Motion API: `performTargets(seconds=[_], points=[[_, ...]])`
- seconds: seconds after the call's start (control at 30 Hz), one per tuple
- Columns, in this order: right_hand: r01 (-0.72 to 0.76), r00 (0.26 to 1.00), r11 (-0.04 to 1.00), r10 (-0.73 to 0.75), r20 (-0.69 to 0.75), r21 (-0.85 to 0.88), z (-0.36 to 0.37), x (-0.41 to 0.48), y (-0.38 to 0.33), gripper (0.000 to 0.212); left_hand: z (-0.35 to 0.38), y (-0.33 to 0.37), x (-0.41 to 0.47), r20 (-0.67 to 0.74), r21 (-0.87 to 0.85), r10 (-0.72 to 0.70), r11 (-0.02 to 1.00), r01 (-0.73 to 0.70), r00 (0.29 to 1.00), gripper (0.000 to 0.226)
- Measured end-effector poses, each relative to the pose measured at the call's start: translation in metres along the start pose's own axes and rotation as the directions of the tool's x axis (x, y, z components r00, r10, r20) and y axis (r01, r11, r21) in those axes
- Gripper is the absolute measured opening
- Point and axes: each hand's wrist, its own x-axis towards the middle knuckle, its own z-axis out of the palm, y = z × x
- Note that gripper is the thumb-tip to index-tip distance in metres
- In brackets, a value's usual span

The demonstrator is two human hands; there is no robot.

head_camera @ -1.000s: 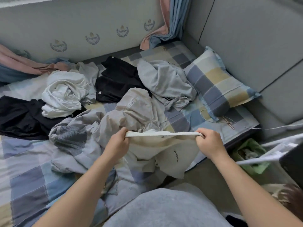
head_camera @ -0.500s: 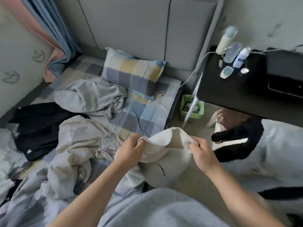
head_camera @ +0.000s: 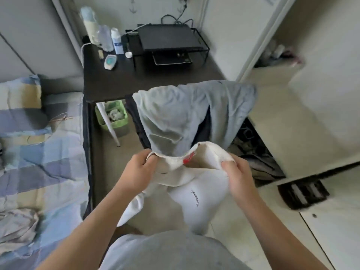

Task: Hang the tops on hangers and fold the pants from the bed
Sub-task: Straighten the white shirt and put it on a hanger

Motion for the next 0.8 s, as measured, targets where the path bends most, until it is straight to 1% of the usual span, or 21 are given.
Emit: performTargets(seconds=[0.1, 0.2, 0.23, 0.3, 0.37, 0.43, 0.53, 0.6, 0.7, 0.8], points=[[-0.017, 0.988, 1.000, 0.017, -0.154, 0.000, -0.054, -0.008, 0.001, 0.022, 0.046, 0.039, 0.018, 0.070, -0.030, 0.093, 0.995, -0.091, 0.993, 0.020], [-0.037, 0.953, 0.999, 0.027, -0.303, -0.027, -0.099, -0.008, -0.004, 0.025, 0.083, 0.080, 0.045, 0.109, -0.055, 0.173, 0.984, -0.168, 0.979, 0.023], [-0.037, 0.938, 0.999, 0.020, -0.347, -0.040, -0.113, -0.006, -0.008, 0.026, 0.095, 0.094, 0.054, 0.128, -0.066, 0.206, 0.978, -0.199, 0.970, 0.026], [-0.017, 0.913, 0.997, -0.017, -0.408, -0.080, -0.138, 0.002, -0.016, 0.020, 0.116, 0.122, 0.073, 0.154, -0.094, 0.269, 0.962, -0.257, 0.951, 0.030], [0.010, 0.888, 0.994, -0.061, -0.455, -0.113, -0.160, 0.014, -0.027, 0.024, 0.134, 0.153, 0.094, 0.168, -0.119, 0.345, 0.937, -0.329, 0.923, 0.031], [0.032, 0.851, 0.990, -0.100, -0.516, -0.138, -0.182, 0.031, -0.040, 0.029, 0.150, 0.188, 0.117, 0.174, -0.131, 0.440, 0.897, -0.423, 0.881, 0.029], [0.063, 0.766, 0.981, -0.166, -0.622, -0.184, -0.217, 0.062, -0.064, 0.032, 0.171, 0.247, 0.154, 0.206, -0.194, 0.569, 0.821, -0.537, 0.796, 0.026], [0.091, 0.704, 0.970, -0.223, -0.674, -0.226, -0.241, 0.083, -0.082, 0.033, 0.185, 0.288, 0.180, 0.233, -0.239, 0.624, 0.780, -0.578, 0.746, 0.028], [0.103, 0.618, 0.955, -0.280, -0.735, -0.277, -0.274, 0.114, -0.114, 0.028, 0.203, 0.350, 0.216, 0.263, -0.302, 0.684, 0.728, -0.616, 0.680, 0.030], [0.094, 0.527, 0.932, -0.345, -0.776, -0.350, -0.308, 0.143, -0.147, 0.023, 0.218, 0.411, 0.250, 0.287, -0.348, 0.769, 0.639, -0.686, 0.571, 0.031]])
